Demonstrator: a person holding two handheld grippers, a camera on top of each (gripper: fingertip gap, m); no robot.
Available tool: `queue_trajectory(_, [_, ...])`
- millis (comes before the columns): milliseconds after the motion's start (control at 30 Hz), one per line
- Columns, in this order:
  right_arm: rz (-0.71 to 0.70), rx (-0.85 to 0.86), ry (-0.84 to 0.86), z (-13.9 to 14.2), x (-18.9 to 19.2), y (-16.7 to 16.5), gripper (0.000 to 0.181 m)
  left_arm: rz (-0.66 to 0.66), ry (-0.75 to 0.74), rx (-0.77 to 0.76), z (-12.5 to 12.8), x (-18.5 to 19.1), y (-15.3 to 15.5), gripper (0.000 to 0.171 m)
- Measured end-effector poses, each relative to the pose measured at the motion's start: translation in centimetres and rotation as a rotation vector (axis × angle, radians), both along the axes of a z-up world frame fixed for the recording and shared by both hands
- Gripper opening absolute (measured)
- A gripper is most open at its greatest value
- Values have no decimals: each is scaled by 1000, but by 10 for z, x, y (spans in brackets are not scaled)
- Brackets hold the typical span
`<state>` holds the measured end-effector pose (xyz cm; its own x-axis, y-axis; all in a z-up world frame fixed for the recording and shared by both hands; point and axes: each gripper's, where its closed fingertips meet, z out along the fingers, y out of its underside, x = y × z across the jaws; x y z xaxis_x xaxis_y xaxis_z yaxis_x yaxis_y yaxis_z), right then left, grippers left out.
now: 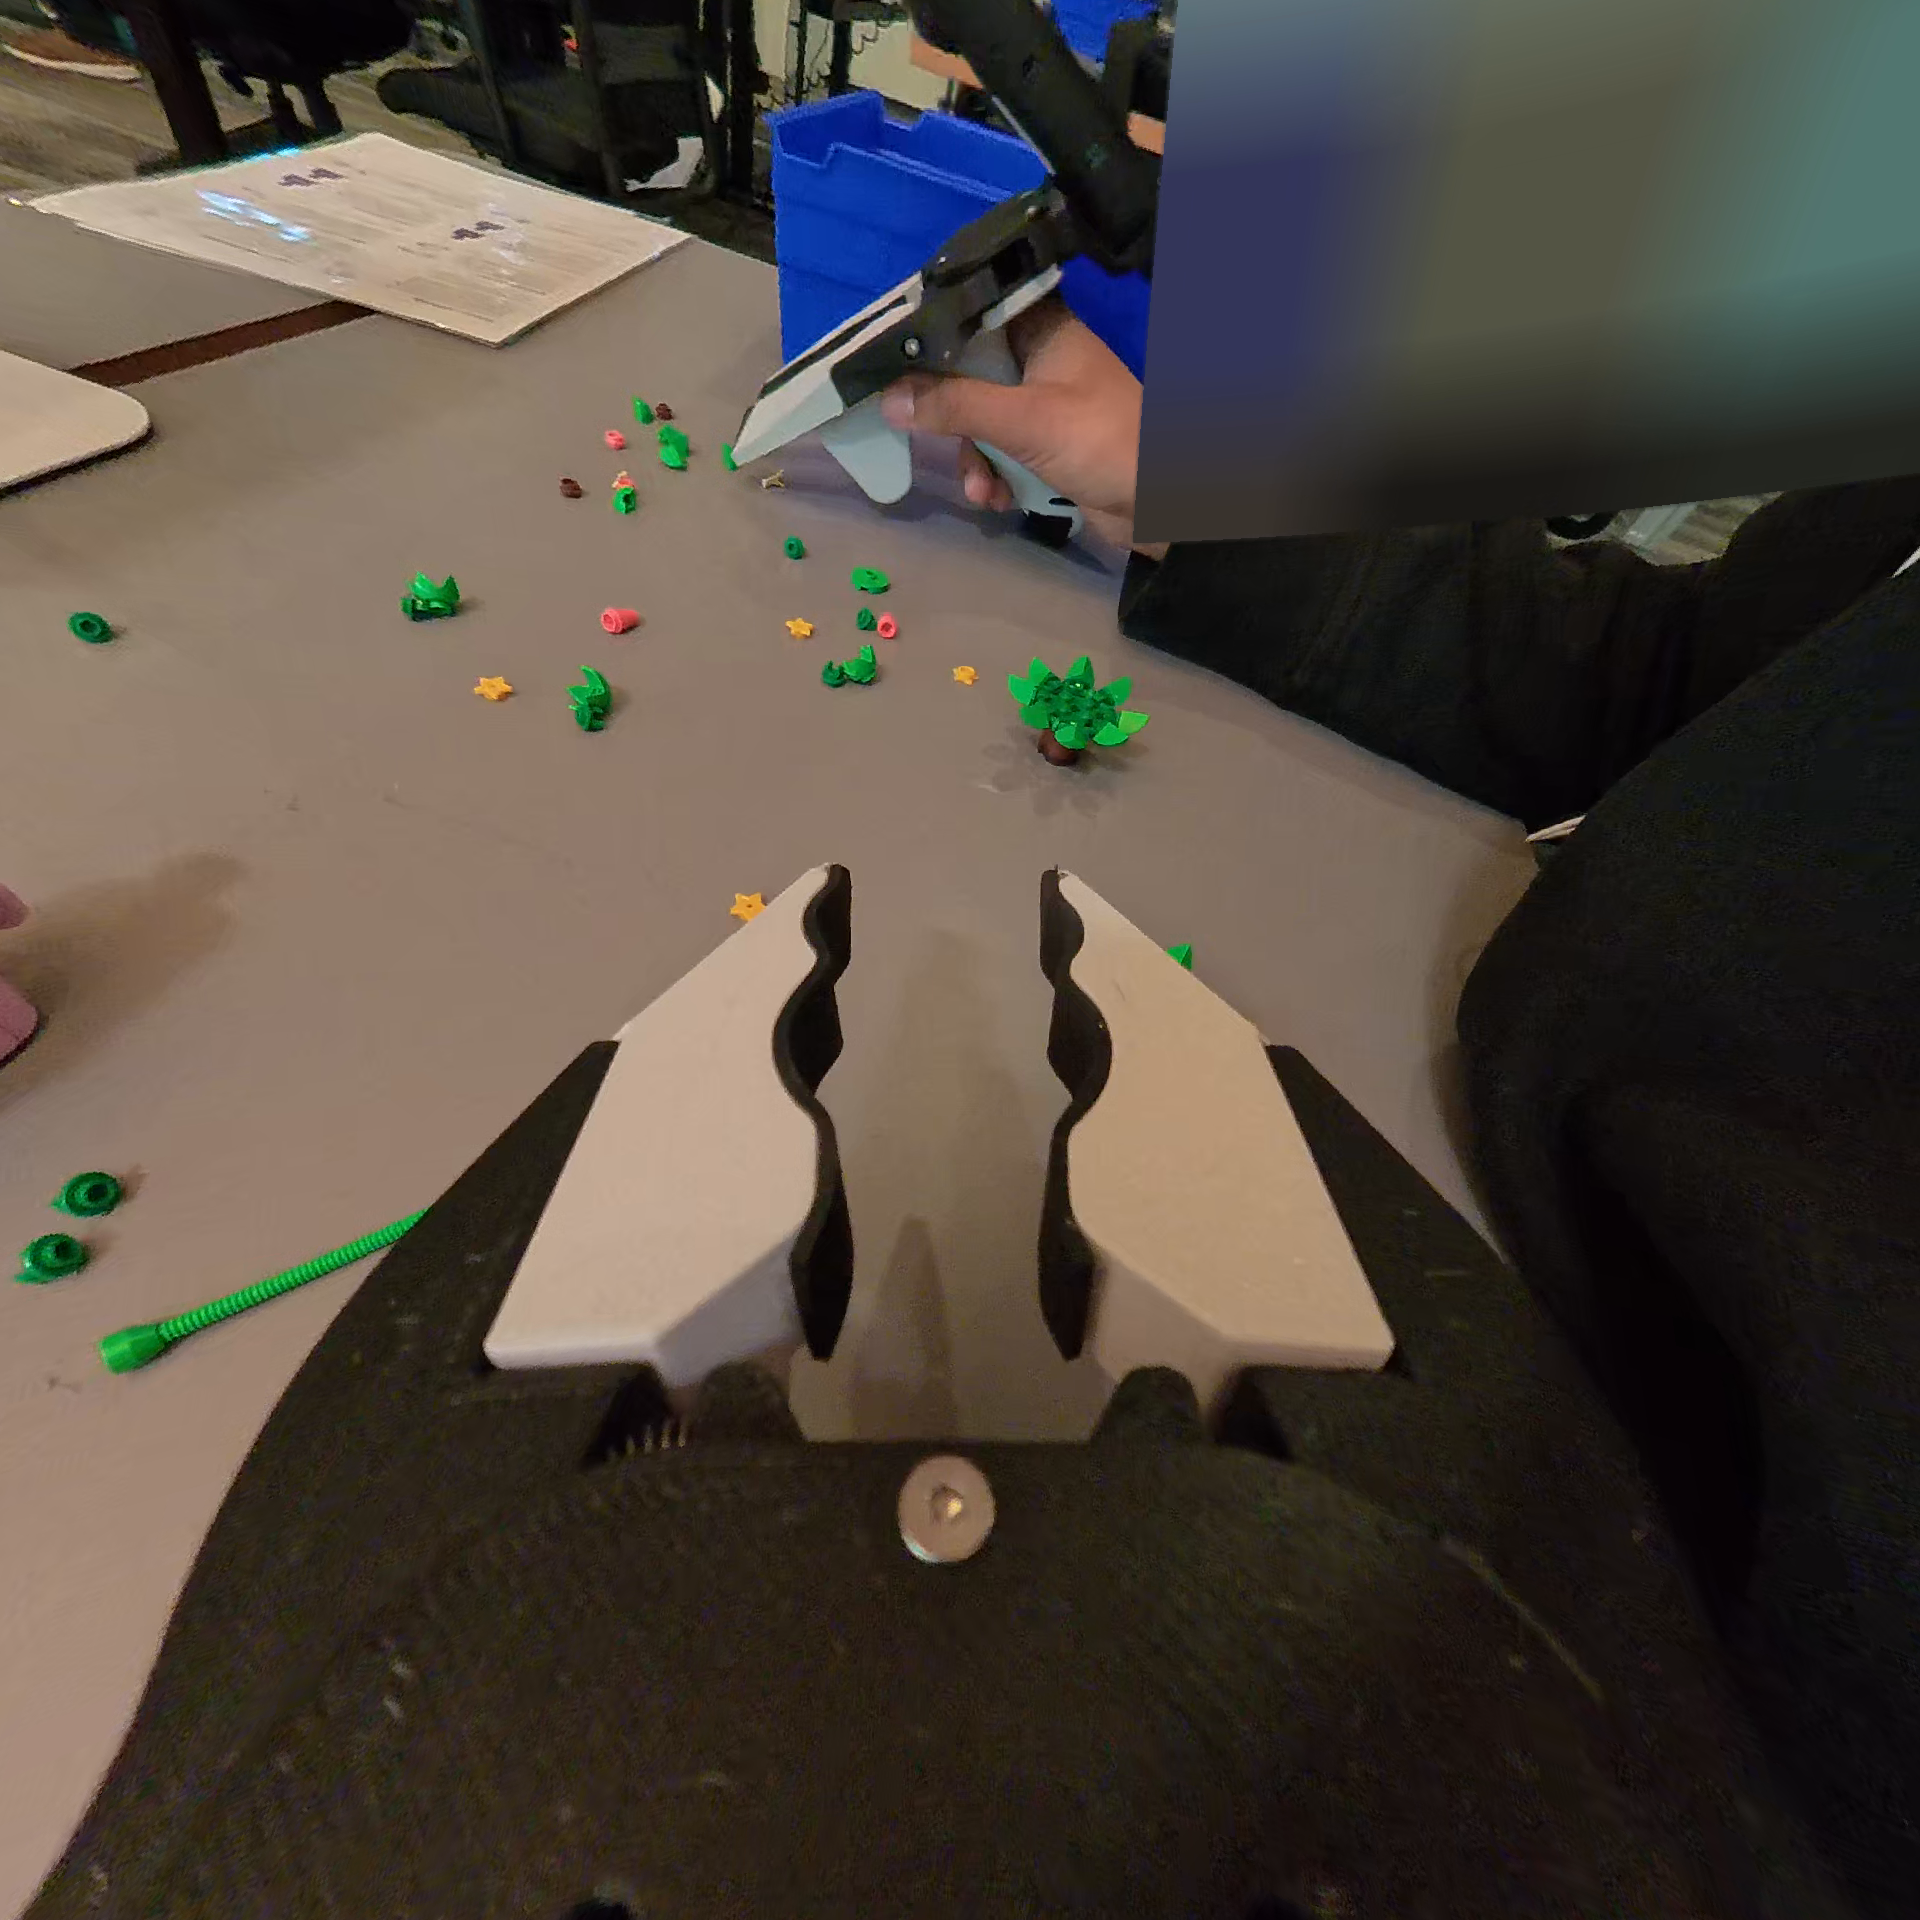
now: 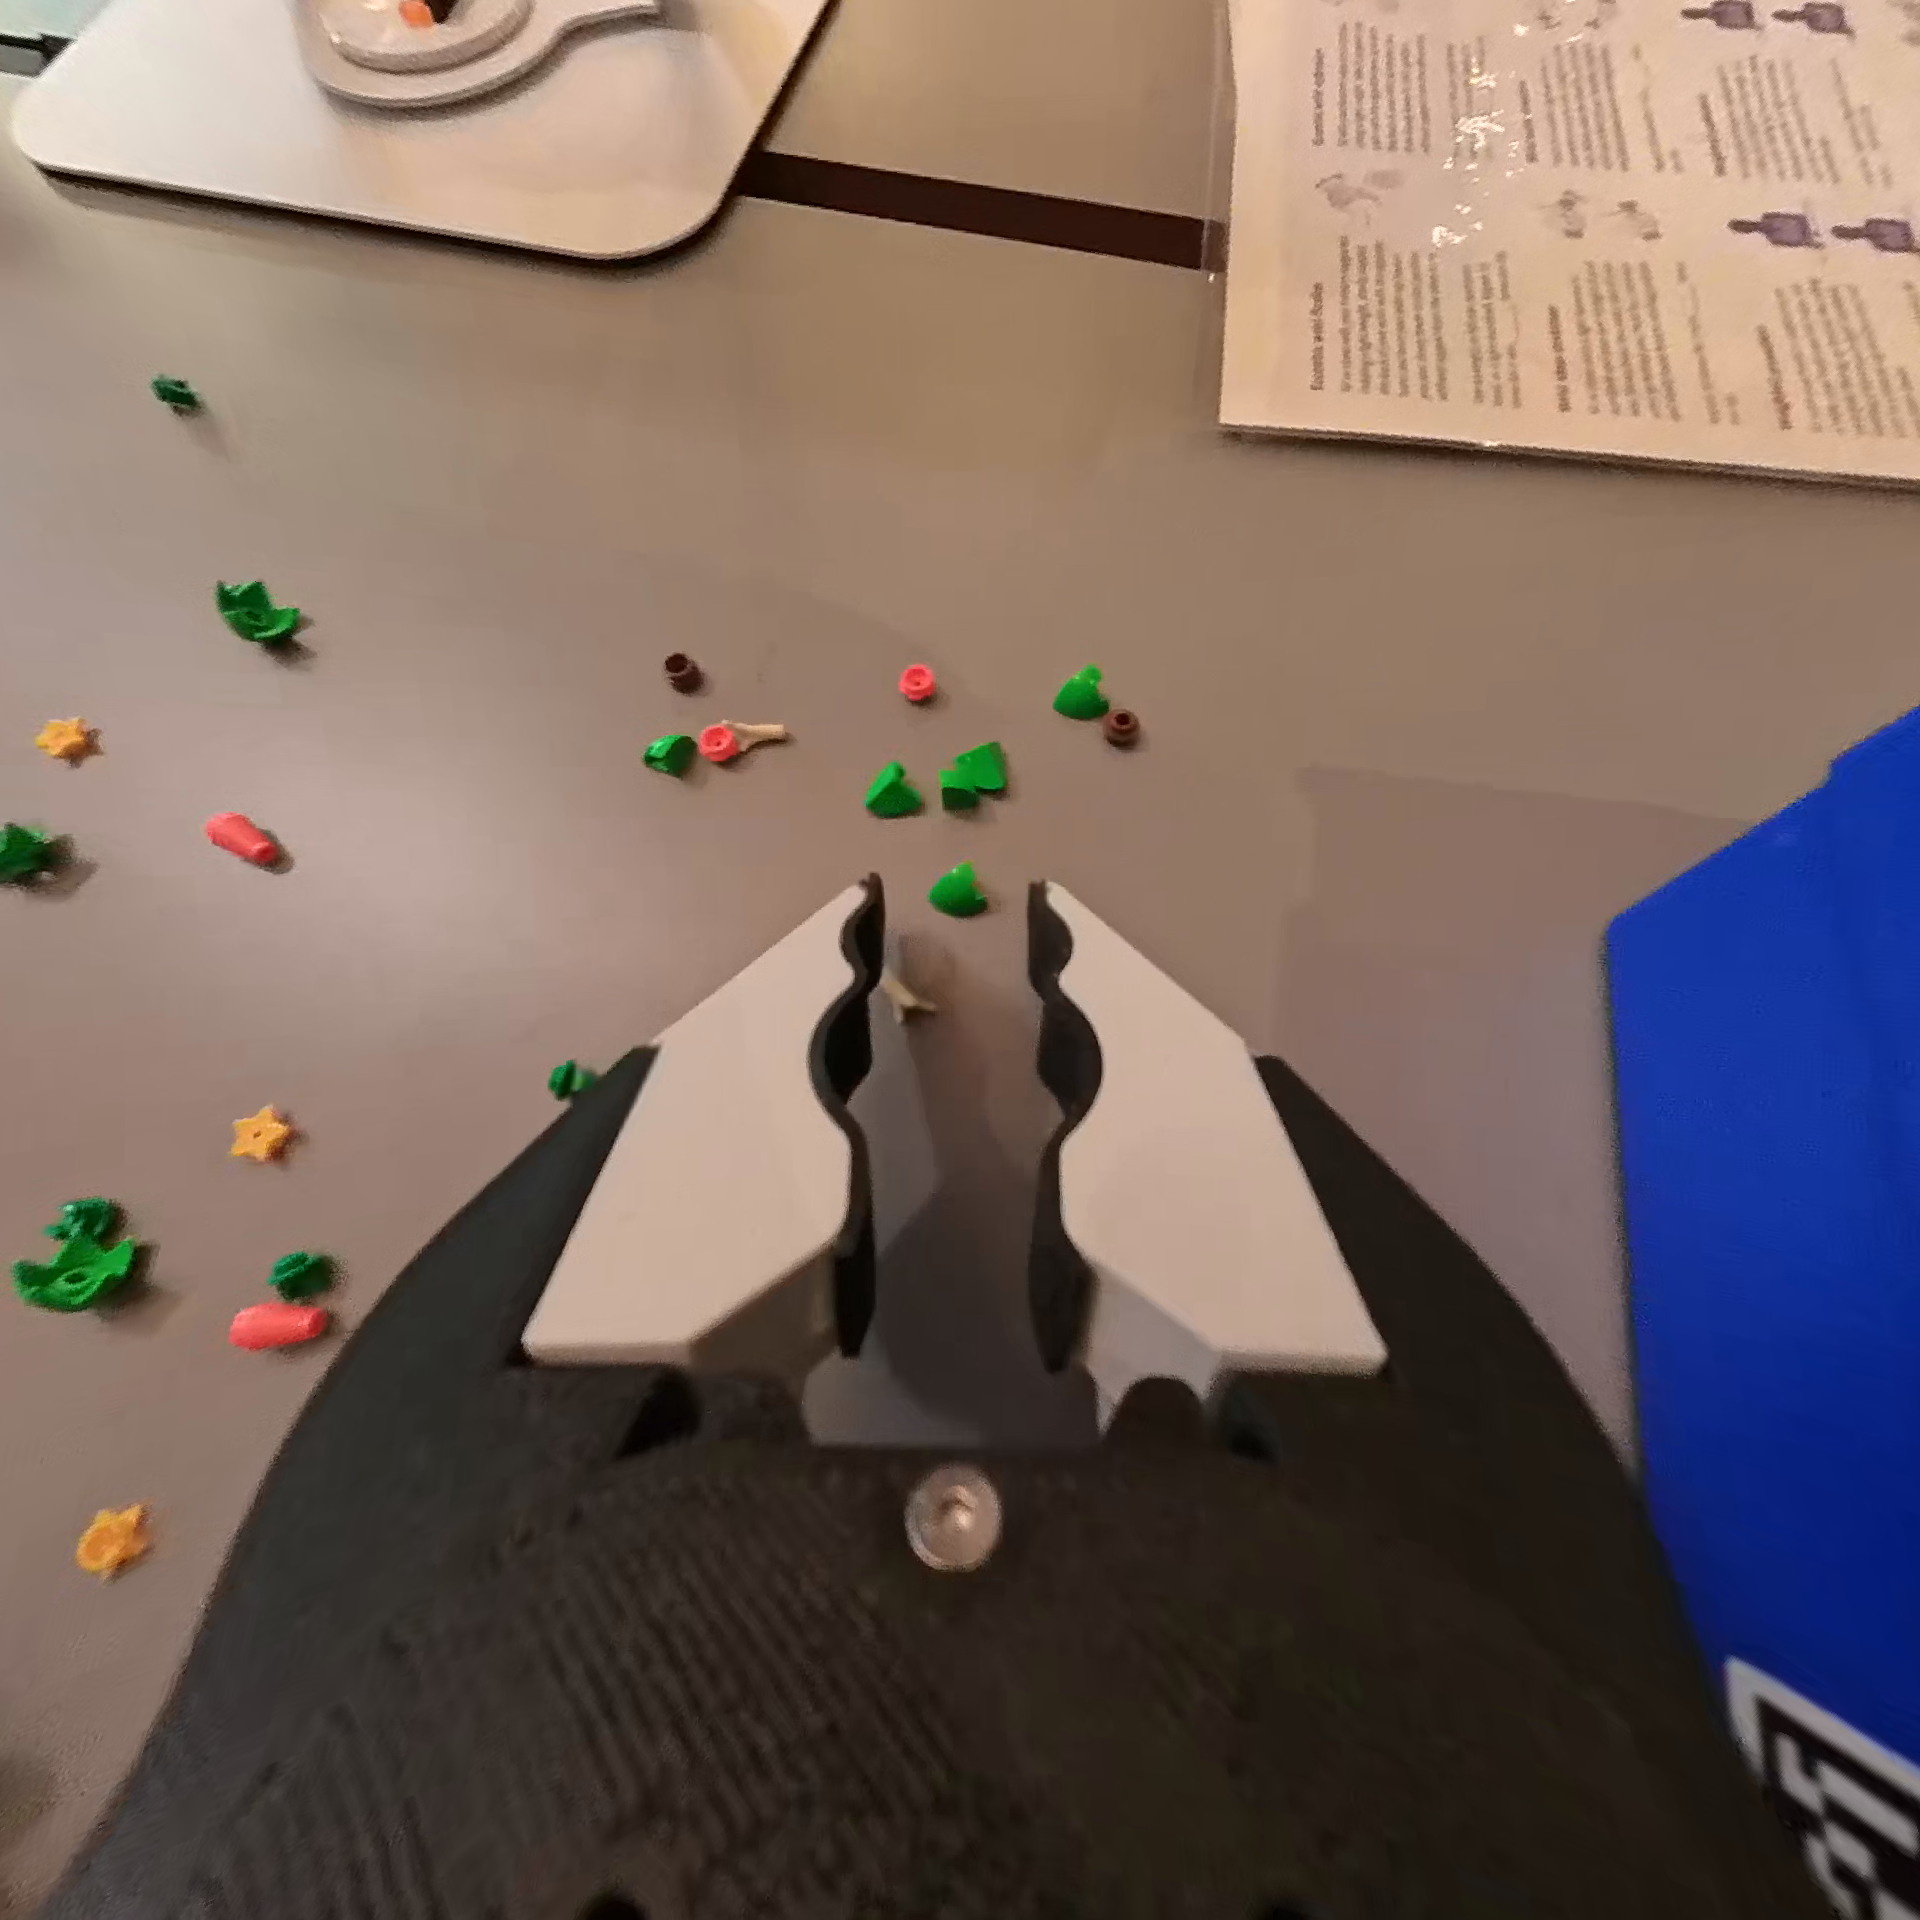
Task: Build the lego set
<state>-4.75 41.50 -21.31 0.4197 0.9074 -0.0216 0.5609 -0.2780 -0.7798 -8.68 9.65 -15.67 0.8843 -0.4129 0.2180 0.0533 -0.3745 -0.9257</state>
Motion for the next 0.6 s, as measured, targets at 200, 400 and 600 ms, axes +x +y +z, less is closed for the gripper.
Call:
queue_trajectory(200, [49, -8, -46, -8, -7, 0, 6, -9, 38, 0, -2, 4, -1, 33])
queue_trajectory(400, [384, -146, 309, 54, -34, -84, 5, -6, 59, 20, 0, 6, -1, 32])
queue_trajectory(600, [974, -401, 534, 142, -22, -245, 6, 3, 23, 171, 23, 6, -3, 35])
